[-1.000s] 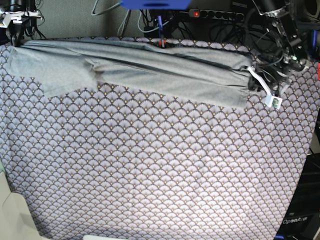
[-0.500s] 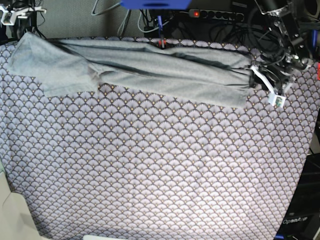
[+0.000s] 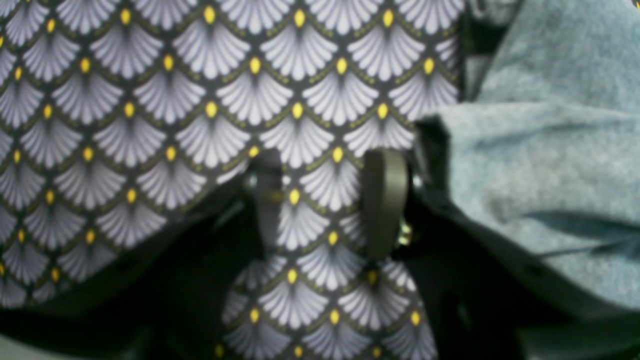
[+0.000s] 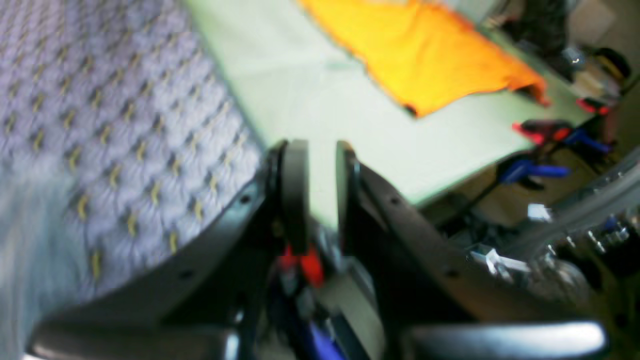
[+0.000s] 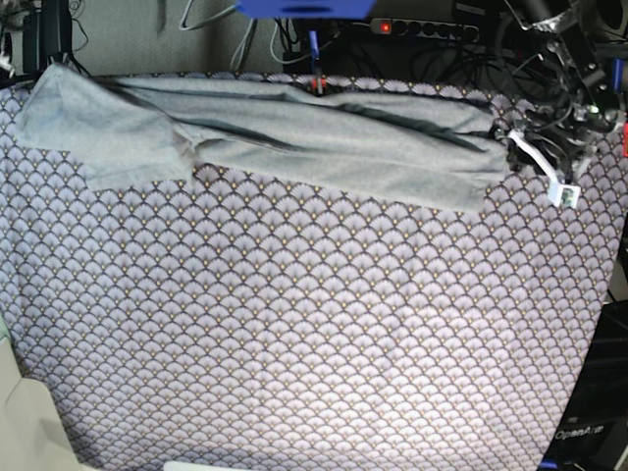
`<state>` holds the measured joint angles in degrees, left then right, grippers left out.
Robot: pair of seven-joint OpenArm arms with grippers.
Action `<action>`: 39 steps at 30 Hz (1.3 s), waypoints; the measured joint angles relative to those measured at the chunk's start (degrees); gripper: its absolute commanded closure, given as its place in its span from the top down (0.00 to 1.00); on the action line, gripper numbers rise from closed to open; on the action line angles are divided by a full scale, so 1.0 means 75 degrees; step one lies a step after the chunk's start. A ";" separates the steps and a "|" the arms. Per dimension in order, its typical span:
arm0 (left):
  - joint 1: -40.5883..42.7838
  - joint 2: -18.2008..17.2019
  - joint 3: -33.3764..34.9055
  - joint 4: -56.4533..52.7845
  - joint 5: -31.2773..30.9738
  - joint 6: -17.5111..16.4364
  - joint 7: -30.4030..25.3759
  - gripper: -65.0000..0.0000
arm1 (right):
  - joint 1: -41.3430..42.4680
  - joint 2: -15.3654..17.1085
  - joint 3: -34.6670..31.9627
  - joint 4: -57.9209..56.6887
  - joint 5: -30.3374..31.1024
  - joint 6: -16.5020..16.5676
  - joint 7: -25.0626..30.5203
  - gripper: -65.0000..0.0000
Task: Fold the T-shirt properly
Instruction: 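Move the right gripper down to the grey strip's end nearest it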
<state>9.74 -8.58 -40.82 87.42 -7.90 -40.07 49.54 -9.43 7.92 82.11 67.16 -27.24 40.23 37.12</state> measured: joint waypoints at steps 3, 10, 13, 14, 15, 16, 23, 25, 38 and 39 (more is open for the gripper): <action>0.0006 0.0003 0.0003 0.0000 -0.0006 -0.0003 -0.0006 0.40 | 0.0527 0.0102 -0.0067 0.0009 -0.0003 0.0003 0.0064 0.17; 0.0003 0.0003 0.0006 0.0000 -0.0058 -0.0003 -0.0003 0.50 | 0.1078 -0.0134 -0.1553 0.0032 -0.0402 -0.0015 -0.0889 0.17; 0.0003 0.0006 0.0003 0.0000 -0.0058 -0.0003 -0.0003 0.65 | 0.1422 -0.0187 -0.2299 0.0029 -0.0539 0.0009 -0.1801 0.17; 0.0006 0.0003 0.0006 0.0003 -0.0058 -0.0003 -0.0003 0.70 | 0.1577 -0.0187 -0.2506 0.0029 -0.0533 0.0000 -0.2060 0.17; 0.0006 0.0003 0.0006 0.0000 -0.0055 -0.0003 0.0000 0.73 | 0.1734 -0.0160 -0.2745 0.0032 -0.0481 -0.0012 -0.2366 0.17; 0.0009 0.0003 0.0006 0.0003 -0.0055 -0.0003 0.0003 0.74 | 0.1923 -0.0134 -0.2946 0.0044 -0.0487 0.0047 -0.2786 0.17; 0.0023 0.0047 0.0015 0.0003 -0.0058 -0.0003 0.0003 0.73 | 0.3270 -0.0134 -0.4028 0.0265 -0.0423 0.0029 -0.5890 0.02; 0.0017 0.0052 0.0012 0.0003 -0.0058 -0.0003 0.0000 0.73 | 0.3789 -0.0160 -0.4074 0.0265 -0.0338 0.0052 -0.6837 0.00; 0.0020 0.0032 -0.0003 0.0000 -0.0058 -0.0003 -0.0047 0.73 | 0.4115 -0.0047 -0.4829 0.0373 -0.0195 0.0000 -1.2677 0.10; 0.0015 0.0032 -0.0003 -0.0003 -0.0058 -0.0003 -0.0032 0.73 | 0.3972 -0.0058 -0.4948 0.0568 0.0000 0.0003 -1.2998 0.13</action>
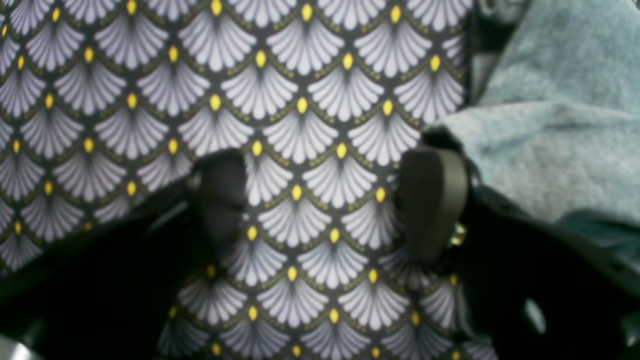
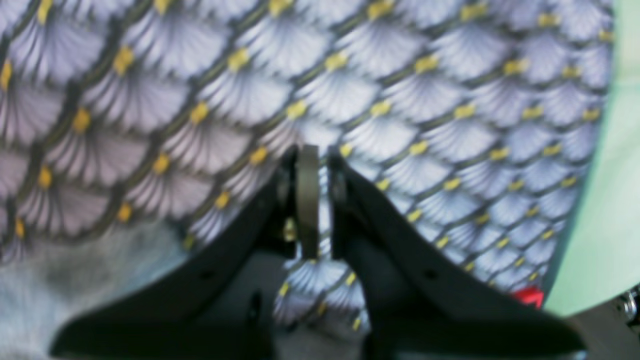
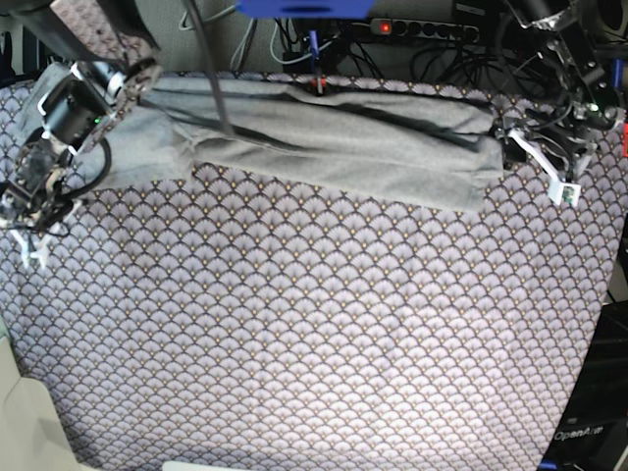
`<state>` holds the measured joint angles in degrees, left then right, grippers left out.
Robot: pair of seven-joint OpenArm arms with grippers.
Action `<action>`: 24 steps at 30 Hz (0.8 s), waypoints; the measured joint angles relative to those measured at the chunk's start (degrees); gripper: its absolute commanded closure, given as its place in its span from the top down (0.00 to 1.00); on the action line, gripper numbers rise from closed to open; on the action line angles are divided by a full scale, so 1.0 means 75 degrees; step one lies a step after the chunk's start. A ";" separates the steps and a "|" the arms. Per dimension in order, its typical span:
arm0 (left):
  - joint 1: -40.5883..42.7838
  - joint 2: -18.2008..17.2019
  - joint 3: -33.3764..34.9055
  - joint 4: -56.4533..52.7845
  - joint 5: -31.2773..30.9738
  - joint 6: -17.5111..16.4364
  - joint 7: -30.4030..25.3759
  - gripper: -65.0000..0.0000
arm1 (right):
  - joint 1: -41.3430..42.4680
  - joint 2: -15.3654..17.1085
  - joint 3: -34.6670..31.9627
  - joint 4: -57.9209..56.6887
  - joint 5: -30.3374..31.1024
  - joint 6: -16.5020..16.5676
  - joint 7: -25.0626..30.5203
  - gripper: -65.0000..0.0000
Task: Fold the T-shirt properly
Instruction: 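Move the right gripper down to the grey strip's end nearest it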
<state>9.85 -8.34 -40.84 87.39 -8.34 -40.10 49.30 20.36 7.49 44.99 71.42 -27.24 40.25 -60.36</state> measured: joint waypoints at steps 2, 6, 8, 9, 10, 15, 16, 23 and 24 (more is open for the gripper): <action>-0.0020 -0.0003 0.0006 0.0000 -0.0003 0.0000 -0.0009 0.73 | -0.0396 0.0055 -0.0344 0.0629 0.0446 -0.0003 -0.0513 0.17; -0.0015 0.0003 0.0020 0.0003 0.0003 0.0000 -0.0023 0.73 | -0.1297 0.0175 -0.1352 0.2229 0.1798 -0.0038 -0.1734 0.25; -0.0020 0.0023 0.0050 0.0012 -0.0009 0.0000 -0.0032 0.73 | -0.1652 0.0143 -0.1947 0.3092 0.2632 -0.0023 -0.2020 0.26; -0.0020 0.0020 0.0055 0.0009 -0.0003 0.0000 -0.0026 0.73 | -0.1821 0.0111 -0.2151 0.3552 0.2964 -0.0023 -0.2206 0.26; -0.0023 0.0015 0.0055 0.0009 -0.0003 0.0000 -0.0029 0.73 | -0.1944 0.0099 -0.2334 0.3914 0.3162 -0.0026 -0.2302 0.26; -0.0020 -0.0026 0.0052 0.0009 0.0006 0.0003 -0.0026 0.73 | -0.2340 0.0093 -0.3025 0.4418 0.3564 -0.0029 -0.2576 0.26; -0.0020 -0.0023 0.0052 0.0009 0.0003 0.0000 -0.0023 0.73 | -0.2343 0.0073 -0.3098 0.4409 0.3622 -0.0029 -0.2579 0.26; -0.0023 -0.0029 0.0006 -0.0012 0.0055 0.0003 -0.0029 0.73 | -0.2334 0.0099 -0.3276 0.4389 0.3637 -0.0029 -0.2579 0.35; -0.0026 -0.0029 0.0009 -0.0012 0.0052 0.0000 -0.0032 0.73 | -0.2326 0.0122 -0.3261 0.4304 0.3634 -0.0032 -0.2573 0.40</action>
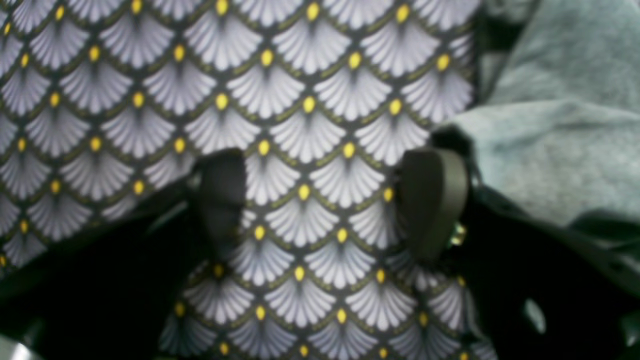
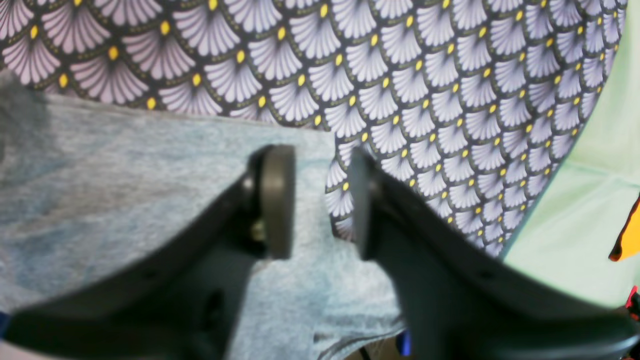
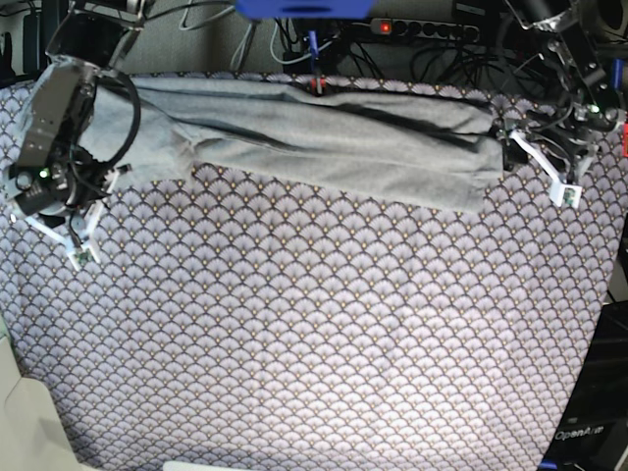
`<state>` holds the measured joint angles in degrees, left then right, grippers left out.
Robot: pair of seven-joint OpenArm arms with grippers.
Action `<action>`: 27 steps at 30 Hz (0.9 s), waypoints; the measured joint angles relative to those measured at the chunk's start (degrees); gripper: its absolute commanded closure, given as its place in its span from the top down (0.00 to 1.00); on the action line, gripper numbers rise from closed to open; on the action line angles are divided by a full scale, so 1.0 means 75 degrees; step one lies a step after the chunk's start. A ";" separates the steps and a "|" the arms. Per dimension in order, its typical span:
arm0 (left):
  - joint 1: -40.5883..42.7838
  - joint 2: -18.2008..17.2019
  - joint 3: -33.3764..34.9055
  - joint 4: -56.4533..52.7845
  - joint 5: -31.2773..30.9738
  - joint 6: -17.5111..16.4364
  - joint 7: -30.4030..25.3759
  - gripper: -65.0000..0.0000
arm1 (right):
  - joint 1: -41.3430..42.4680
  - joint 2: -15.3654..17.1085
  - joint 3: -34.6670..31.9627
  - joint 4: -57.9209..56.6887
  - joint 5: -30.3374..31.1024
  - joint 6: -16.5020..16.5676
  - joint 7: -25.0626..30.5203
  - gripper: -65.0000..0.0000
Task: Fold the T-shirt properly
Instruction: 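Move the right gripper down to the grey strip's end nearest it, then grasp the end of the grey strip with the right gripper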
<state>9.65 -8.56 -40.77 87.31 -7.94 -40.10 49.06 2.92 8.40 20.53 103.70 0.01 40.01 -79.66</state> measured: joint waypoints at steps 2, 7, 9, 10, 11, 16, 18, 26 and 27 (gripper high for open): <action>0.0006 0.0003 -0.0003 0.0000 0.0000 0.0000 0.0006 0.73 | 0.0006 0.0020 0.0032 -0.0361 -0.0020 0.0003 0.0047 0.49; 0.0003 0.0003 -0.0003 -0.0003 0.0003 0.0000 0.0003 0.73 | 0.0015 0.0017 0.0452 -0.1215 -0.0111 0.0003 0.0198 0.59; 0.0003 0.0003 -0.0009 -0.0009 0.0000 0.0000 0.0003 0.73 | 0.0009 0.0015 0.0615 -0.1480 -0.0076 0.0003 0.0638 0.59; 0.0003 0.0006 -0.0009 -0.0009 0.0000 0.0000 0.0003 0.73 | 0.0009 0.0015 0.0670 -0.1612 -0.0079 0.0003 0.0813 0.59; 0.0003 0.0006 -0.0009 -0.0009 0.0000 0.0000 0.0003 0.73 | 0.0009 0.0020 0.0699 -0.1757 -0.0076 0.0000 0.0950 0.59; 0.0000 0.0032 -0.0160 -0.0009 -0.0006 -0.0006 0.0000 0.73 | 0.0122 0.0099 0.0746 -0.2498 0.0003 -0.0003 0.1355 0.59; 0.0003 0.0044 -0.0338 -0.0009 -0.0017 -0.0003 0.0006 0.73 | 0.0160 0.0146 0.0752 -0.2669 0.0009 -0.0006 0.1571 0.58; -0.0003 0.0020 -0.0848 -0.0015 0.0006 0.0029 0.0015 0.73 | 0.0131 0.0073 0.0752 -0.2777 0.0154 -0.0026 0.1865 0.18; -0.0003 0.0020 -0.0915 -0.0015 0.0000 0.0023 0.0009 0.73 | 0.0137 0.0052 0.0731 -0.2777 0.0189 -0.0026 0.1859 0.09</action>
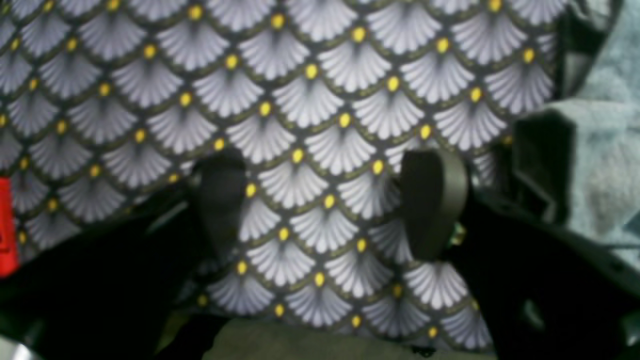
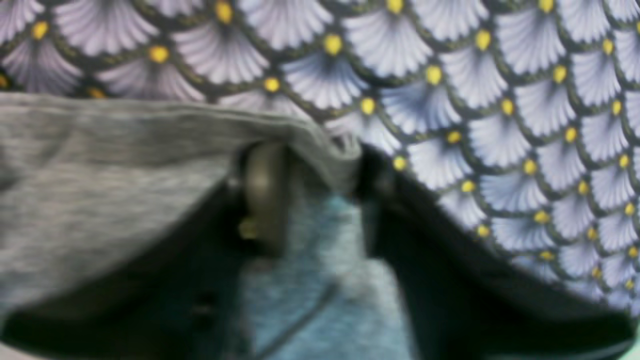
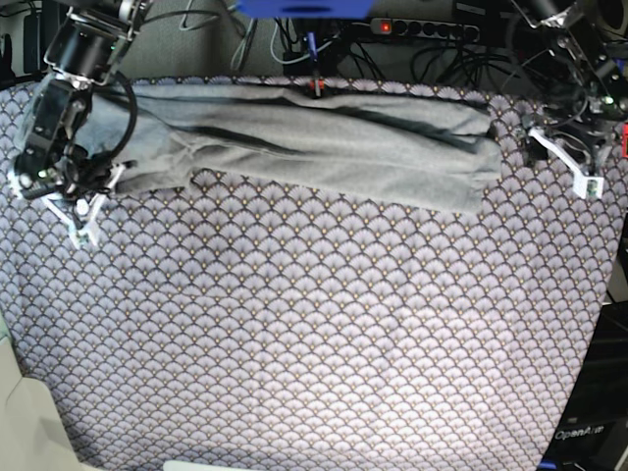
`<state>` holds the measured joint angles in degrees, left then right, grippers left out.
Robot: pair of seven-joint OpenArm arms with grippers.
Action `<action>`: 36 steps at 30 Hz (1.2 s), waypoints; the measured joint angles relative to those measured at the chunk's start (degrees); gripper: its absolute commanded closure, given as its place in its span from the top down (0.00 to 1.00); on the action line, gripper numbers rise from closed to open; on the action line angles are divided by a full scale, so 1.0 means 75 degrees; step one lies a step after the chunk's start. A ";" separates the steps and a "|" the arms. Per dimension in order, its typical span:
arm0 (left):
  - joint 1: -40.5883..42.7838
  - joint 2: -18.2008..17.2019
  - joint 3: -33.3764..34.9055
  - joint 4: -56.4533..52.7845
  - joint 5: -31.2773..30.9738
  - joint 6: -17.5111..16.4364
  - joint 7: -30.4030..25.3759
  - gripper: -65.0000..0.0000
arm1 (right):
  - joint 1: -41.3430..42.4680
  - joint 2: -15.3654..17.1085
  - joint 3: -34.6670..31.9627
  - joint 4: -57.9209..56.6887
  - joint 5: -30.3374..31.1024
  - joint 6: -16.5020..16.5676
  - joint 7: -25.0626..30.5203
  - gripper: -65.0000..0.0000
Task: Fold the T-shirt properly
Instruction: 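Grasp the end of the grey strip with the right gripper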
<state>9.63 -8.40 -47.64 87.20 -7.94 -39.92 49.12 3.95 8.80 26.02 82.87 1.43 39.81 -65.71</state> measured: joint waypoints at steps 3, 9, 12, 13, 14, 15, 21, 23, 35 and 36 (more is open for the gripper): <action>0.0006 -0.0003 -0.0079 0.0000 0.0006 0.0003 -0.0003 0.73 | 0.0020 -0.0009 0.0003 -0.0023 -0.0137 0.0003 0.0163 0.00; 0.0006 0.0000 -0.0082 -0.0009 0.0012 0.0012 0.0000 0.73 | -0.0140 -0.0064 -0.0041 0.0449 -0.0163 0.0029 0.0128 0.00; -0.0012 0.0015 -0.0064 -0.0015 -0.0015 0.0000 -0.0009 0.73 | -0.0589 -0.0146 -0.0058 0.1445 -0.0210 0.0047 -0.0079 0.00; -0.0009 0.0017 -0.0064 -0.0015 -0.0029 -0.0032 -0.0009 0.73 | -0.0708 -0.0169 -0.0041 0.1871 -0.0245 0.0047 -0.0102 0.00; 0.0003 0.0015 -0.0044 -0.0015 0.0000 -0.0026 -0.0006 0.73 | -0.0816 -0.0198 -0.0020 0.2276 -0.0321 0.0026 -0.0119 0.00; 0.0012 0.0000 -0.0032 -0.0015 0.0003 -0.0020 0.0012 0.73 | -0.0909 -0.0230 -0.0026 0.2629 -0.0289 0.0029 -0.0047 0.00; -0.0157 0.0020 -0.0023 -0.0015 0.0000 -0.0020 0.0050 0.73 | -0.1594 -0.0539 -0.0315 0.3538 -0.0187 0.0032 -0.0047 0.00; -0.0204 0.0003 -0.0020 -0.0015 0.0000 -0.0023 0.0047 0.73 | -0.1679 -0.0545 -0.0329 0.3547 -0.0254 0.0029 -0.0055 0.00; -0.0256 0.0009 -0.0015 -0.0032 0.0003 -0.0023 0.0023 0.73 | -0.3165 -0.0653 -0.0391 0.3617 -0.0224 0.0032 0.1795 0.00; -0.0291 0.0006 -0.0015 -0.0035 0.0000 -0.0023 0.0023 0.73 | -0.3328 -0.0632 -0.0379 0.3617 -0.0251 0.0035 0.2069 0.00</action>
<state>7.44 -8.36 -47.75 86.94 -7.94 -40.10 49.30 -21.02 4.05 23.18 110.00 -0.45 40.07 -50.19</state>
